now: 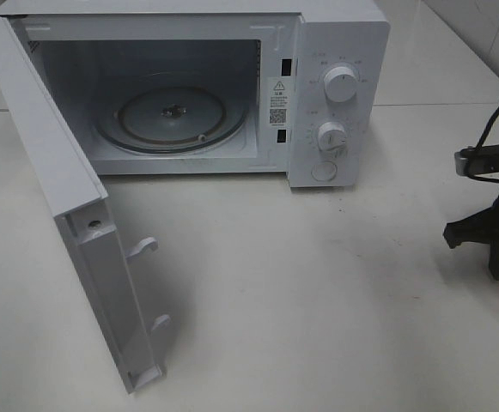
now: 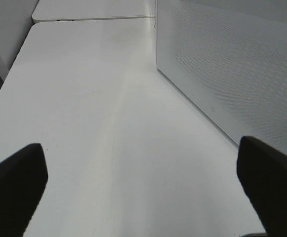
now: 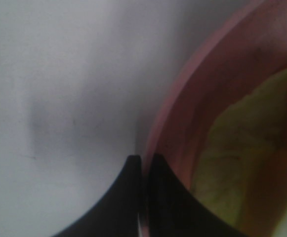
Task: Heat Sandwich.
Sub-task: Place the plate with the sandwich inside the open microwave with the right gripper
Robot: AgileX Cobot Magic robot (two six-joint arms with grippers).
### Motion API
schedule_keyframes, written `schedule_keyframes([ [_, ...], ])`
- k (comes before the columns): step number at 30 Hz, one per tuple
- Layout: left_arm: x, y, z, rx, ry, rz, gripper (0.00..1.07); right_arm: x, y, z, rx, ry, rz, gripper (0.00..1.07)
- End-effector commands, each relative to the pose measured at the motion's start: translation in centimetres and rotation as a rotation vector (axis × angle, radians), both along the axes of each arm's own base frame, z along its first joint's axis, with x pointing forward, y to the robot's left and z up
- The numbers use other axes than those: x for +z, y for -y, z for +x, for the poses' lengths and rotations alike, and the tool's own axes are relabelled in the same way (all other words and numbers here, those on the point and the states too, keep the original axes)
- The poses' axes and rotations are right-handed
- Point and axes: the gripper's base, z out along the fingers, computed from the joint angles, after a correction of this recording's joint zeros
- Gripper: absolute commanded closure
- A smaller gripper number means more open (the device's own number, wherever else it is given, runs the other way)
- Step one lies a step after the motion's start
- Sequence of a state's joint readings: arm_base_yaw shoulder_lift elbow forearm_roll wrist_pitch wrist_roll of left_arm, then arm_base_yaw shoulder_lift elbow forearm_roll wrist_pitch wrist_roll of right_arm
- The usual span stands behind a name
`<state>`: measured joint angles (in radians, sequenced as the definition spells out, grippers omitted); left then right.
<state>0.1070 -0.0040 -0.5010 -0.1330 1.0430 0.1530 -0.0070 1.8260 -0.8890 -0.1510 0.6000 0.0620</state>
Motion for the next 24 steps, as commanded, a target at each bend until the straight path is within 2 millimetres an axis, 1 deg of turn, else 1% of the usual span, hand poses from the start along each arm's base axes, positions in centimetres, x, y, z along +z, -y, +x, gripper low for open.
schedule_keyframes([
  [1, 0.0, 0.1, -0.4, -0.005, 0.035, -0.008, 0.05, 0.0, 0.2, -0.2, -0.01, -0.026, -0.013, 1.07],
  [6, 0.0, 0.1, -0.4, -0.005, 0.035, -0.008, 0.05, 0.1, 0.3, -0.4, -0.021, -0.046, -0.027, 1.07],
  [11, 0.0, 0.1, -0.4, -0.005, 0.035, -0.008, 0.05, 0.7, -0.5, -0.5, 0.008, -0.035, -0.067, 1.07],
  [19, 0.0, 0.1, -0.4, -0.005, 0.035, -0.008, 0.05, 1.5, -1.0, -0.8, 0.026, -0.04, -0.153, 1.07],
  [24, 0.0, 0.1, -0.4, -0.005, 0.035, -0.008, 0.05, 2.3, -2.0, -1.2, 0.059, -0.051, -0.191, 1.07],
])
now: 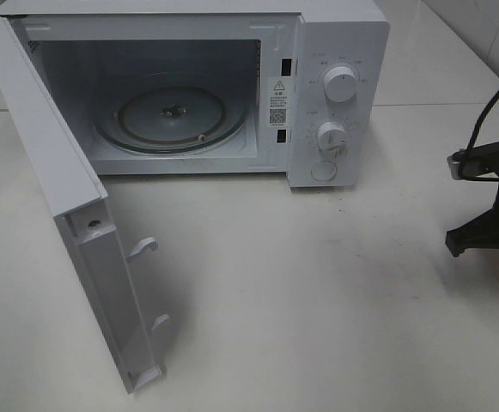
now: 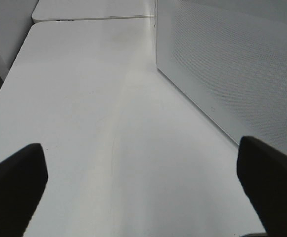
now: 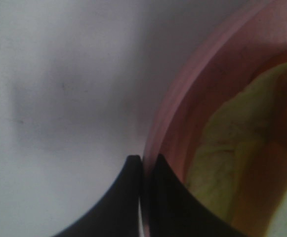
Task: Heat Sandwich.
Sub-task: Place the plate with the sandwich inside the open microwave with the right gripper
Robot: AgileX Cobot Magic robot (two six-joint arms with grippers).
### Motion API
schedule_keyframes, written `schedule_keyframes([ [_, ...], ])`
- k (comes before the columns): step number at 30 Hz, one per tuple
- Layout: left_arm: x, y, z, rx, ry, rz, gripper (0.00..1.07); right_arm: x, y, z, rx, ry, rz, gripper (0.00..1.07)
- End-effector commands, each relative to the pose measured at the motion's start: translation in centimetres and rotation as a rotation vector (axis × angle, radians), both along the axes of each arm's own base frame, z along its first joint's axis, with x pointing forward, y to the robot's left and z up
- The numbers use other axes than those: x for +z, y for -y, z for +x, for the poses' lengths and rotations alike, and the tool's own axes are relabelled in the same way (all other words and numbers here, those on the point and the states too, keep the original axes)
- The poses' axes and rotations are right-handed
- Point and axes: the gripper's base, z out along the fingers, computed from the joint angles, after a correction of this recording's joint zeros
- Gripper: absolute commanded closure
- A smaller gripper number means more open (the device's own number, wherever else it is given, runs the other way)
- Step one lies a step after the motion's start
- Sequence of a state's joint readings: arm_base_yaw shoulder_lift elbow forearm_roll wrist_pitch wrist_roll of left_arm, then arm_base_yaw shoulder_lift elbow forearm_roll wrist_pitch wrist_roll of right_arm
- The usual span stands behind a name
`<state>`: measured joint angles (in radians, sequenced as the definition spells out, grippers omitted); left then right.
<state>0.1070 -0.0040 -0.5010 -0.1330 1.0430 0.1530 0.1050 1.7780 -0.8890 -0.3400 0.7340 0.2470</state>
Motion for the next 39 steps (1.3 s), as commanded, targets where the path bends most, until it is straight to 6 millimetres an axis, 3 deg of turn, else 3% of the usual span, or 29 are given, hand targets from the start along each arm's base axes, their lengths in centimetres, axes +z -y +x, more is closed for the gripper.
schedule_keyframes([
  [1, 0.0, 0.1, -0.4, -0.005, 0.035, -0.008, 0.05, 0.8, -0.4, -0.4, 0.021, -0.016, -0.041, 1.07],
  [27, 0.0, 0.1, -0.4, -0.005, 0.035, -0.008, 0.05, 5.7, -6.9, -4.3, 0.247, -0.024, -0.096, 1.07],
  [39, 0.0, 0.1, -0.4, -0.005, 0.035, -0.008, 0.05, 5.7, -9.0, -7.5, 0.368, -0.034, -0.09, 1.07],
])
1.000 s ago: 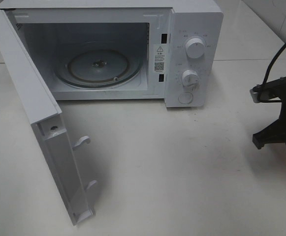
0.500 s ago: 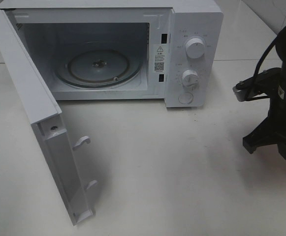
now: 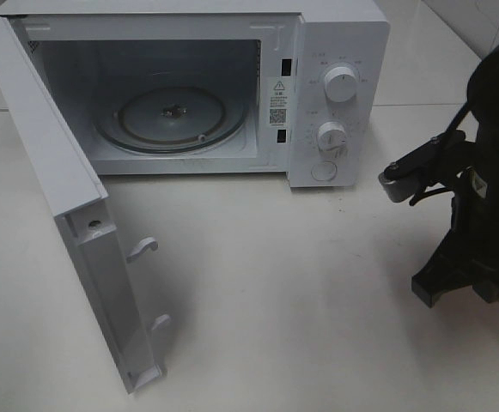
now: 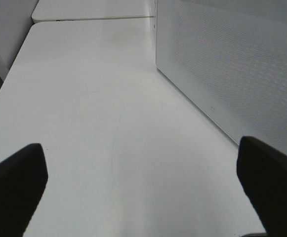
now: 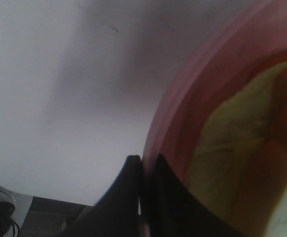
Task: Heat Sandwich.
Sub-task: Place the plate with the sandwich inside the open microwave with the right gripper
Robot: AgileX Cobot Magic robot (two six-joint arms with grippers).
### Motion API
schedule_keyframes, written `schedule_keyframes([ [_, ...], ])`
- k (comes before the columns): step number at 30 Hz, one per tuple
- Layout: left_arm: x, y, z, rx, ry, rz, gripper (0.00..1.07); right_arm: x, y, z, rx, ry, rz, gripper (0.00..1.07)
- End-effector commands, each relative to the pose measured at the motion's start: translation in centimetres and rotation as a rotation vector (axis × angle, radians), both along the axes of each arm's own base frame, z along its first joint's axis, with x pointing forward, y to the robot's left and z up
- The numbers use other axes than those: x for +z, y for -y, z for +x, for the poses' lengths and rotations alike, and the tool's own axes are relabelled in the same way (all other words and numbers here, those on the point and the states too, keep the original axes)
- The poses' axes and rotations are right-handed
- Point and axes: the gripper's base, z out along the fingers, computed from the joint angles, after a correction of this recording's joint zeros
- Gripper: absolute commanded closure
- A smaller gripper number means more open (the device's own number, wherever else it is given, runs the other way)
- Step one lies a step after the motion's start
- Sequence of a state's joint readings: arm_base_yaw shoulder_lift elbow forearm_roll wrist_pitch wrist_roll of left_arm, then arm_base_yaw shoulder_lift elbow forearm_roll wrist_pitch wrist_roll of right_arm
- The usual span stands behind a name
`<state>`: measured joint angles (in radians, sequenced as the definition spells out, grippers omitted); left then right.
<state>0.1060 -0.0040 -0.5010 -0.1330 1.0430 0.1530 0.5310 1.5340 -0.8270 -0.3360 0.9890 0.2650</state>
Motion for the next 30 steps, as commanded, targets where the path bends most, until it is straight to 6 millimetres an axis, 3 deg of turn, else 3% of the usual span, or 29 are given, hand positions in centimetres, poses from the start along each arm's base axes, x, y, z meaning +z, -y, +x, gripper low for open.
schedule_keyframes([
  [1, 0.0, 0.1, -0.4, -0.004, 0.035, -0.008, 0.05, 0.4, -0.5, -1.4, 0.045, 0.009, -0.019, 1.06],
  [18, 0.0, 0.1, -0.4, -0.004, 0.035, -0.008, 0.05, 1.6, -3.9, -6.3, 0.265, 0.038, -0.017, 1.06],
  [30, 0.0, 0.1, -0.4, -0.004, 0.035, -0.008, 0.05, 1.7, -4.6, -6.7, 0.375, 0.042, -0.029, 1.06],
])
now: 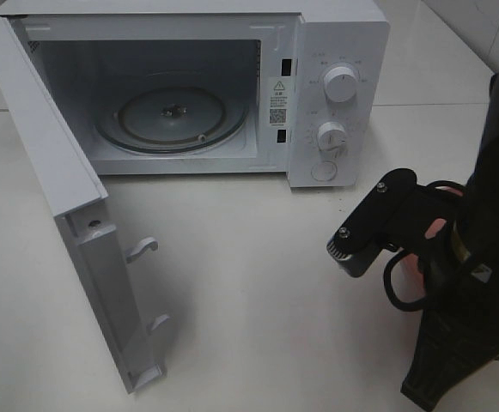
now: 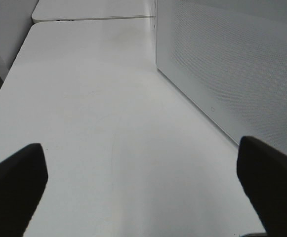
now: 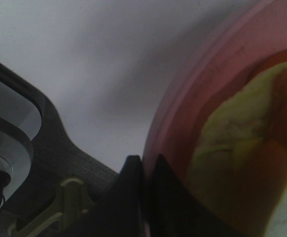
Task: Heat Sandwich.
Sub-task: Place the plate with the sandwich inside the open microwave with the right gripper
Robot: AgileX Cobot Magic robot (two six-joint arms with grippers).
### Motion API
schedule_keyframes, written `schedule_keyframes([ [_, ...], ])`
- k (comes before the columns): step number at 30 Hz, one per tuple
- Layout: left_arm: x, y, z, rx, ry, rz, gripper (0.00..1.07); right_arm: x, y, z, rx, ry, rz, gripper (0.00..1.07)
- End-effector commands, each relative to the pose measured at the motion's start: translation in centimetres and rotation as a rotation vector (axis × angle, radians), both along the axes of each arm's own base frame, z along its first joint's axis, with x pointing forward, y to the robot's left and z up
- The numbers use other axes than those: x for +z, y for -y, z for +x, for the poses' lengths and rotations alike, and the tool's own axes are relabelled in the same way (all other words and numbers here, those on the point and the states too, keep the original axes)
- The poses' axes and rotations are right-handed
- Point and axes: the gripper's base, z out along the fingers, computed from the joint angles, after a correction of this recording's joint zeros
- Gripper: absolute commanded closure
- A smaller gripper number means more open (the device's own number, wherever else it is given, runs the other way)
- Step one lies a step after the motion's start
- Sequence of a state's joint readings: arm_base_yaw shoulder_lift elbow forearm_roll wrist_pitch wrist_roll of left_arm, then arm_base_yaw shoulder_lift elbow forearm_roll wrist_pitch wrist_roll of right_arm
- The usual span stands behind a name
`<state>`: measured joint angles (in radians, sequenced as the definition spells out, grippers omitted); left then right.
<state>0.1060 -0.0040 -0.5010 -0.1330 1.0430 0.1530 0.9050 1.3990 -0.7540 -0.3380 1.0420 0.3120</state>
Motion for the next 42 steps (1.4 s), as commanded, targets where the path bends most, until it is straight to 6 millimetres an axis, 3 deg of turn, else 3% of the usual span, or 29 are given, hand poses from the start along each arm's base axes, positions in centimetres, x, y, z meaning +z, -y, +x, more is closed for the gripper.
schedule_keyframes([
  [1, 0.0, 0.1, -0.4, -0.004, 0.035, -0.008, 0.05, 0.2, 0.3, 0.2, 0.102, 0.022, -0.049, 1.06],
  [28, 0.0, 0.1, -0.4, -0.004, 0.035, -0.008, 0.05, 0.2, -2.1, 1.7, 0.889, 0.068, -0.023, 1.04],
  [42, 0.0, 0.1, -0.4, -0.004, 0.035, -0.008, 0.05, 0.4, -2.8, 2.0, 1.092, 0.103, -0.034, 1.04],
])
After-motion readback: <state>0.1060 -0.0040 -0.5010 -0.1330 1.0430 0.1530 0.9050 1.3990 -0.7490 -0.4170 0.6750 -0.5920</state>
